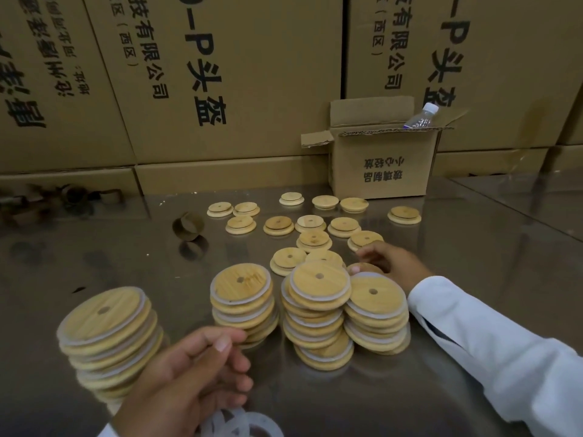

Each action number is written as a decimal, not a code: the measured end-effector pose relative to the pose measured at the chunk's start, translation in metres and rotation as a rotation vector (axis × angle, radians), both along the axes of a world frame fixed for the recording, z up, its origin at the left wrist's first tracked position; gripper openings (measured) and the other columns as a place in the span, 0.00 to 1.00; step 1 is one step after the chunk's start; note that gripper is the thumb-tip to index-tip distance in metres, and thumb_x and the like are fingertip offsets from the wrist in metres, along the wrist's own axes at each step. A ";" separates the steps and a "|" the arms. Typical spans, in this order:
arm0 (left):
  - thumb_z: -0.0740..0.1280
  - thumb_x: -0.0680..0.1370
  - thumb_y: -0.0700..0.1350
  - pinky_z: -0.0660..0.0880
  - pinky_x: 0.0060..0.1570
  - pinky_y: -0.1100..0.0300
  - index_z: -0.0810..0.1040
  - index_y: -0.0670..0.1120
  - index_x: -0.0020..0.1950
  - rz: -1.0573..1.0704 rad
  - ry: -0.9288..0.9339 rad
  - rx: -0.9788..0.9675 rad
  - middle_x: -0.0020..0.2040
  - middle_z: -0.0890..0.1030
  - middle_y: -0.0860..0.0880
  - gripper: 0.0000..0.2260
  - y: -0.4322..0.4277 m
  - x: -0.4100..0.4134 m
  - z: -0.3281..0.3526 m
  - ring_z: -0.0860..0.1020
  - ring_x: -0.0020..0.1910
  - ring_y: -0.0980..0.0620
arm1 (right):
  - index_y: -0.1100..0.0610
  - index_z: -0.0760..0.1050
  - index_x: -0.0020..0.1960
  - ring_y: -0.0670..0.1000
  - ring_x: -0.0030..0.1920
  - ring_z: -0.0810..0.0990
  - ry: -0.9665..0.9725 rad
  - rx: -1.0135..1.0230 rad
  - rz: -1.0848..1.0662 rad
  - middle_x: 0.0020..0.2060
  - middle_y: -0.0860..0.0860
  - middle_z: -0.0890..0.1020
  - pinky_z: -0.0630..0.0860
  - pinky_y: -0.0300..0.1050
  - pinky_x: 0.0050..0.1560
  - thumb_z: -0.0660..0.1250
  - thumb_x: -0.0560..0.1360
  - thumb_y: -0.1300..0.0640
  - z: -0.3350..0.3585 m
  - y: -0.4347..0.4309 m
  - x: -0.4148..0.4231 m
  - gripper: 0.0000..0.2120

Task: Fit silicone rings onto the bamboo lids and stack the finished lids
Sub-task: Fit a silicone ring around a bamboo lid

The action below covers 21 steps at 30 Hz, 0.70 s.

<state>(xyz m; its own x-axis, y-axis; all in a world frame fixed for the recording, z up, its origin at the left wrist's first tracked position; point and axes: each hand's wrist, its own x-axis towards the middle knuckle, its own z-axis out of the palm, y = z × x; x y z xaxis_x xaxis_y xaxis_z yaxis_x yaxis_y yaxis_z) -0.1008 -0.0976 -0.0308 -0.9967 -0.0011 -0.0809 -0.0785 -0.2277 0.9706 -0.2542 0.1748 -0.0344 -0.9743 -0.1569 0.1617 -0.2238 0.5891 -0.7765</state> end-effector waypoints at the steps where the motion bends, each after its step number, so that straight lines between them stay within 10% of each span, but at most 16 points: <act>1: 0.64 0.63 0.40 0.76 0.24 0.57 0.83 0.39 0.37 -0.002 0.002 0.005 0.31 0.77 0.38 0.09 0.000 0.000 0.001 0.78 0.27 0.43 | 0.51 0.75 0.55 0.51 0.58 0.76 -0.013 0.035 0.033 0.54 0.51 0.79 0.71 0.45 0.59 0.71 0.71 0.59 -0.001 0.001 0.001 0.14; 9: 0.63 0.65 0.40 0.76 0.24 0.60 0.83 0.39 0.35 0.040 0.057 0.017 0.30 0.77 0.40 0.09 0.006 0.006 0.002 0.77 0.26 0.46 | 0.48 0.75 0.60 0.51 0.59 0.75 0.047 0.143 -0.079 0.57 0.50 0.79 0.69 0.39 0.57 0.72 0.69 0.61 -0.003 0.015 0.022 0.21; 16: 0.65 0.66 0.43 0.76 0.26 0.61 0.83 0.43 0.35 0.056 0.096 0.003 0.30 0.79 0.44 0.08 0.008 0.006 0.001 0.78 0.27 0.49 | 0.51 0.68 0.66 0.55 0.62 0.72 0.404 -0.245 -0.508 0.61 0.52 0.75 0.68 0.46 0.60 0.72 0.70 0.56 0.012 0.010 0.069 0.26; 21: 0.64 0.68 0.46 0.77 0.27 0.60 0.79 0.40 0.46 0.008 0.094 0.028 0.30 0.80 0.44 0.13 0.010 0.010 0.008 0.80 0.28 0.49 | 0.40 0.64 0.65 0.43 0.62 0.71 0.610 -0.298 -0.288 0.62 0.44 0.73 0.67 0.33 0.60 0.72 0.69 0.54 0.036 -0.031 0.127 0.29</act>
<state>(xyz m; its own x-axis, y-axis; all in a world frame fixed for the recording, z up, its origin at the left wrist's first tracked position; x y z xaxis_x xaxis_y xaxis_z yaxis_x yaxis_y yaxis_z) -0.0912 -0.0879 -0.0224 -0.9999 -0.0078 0.0129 0.0145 -0.2548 0.9669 -0.1277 0.1433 0.0018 -0.6937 0.2269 0.6836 -0.5352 0.4728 -0.7000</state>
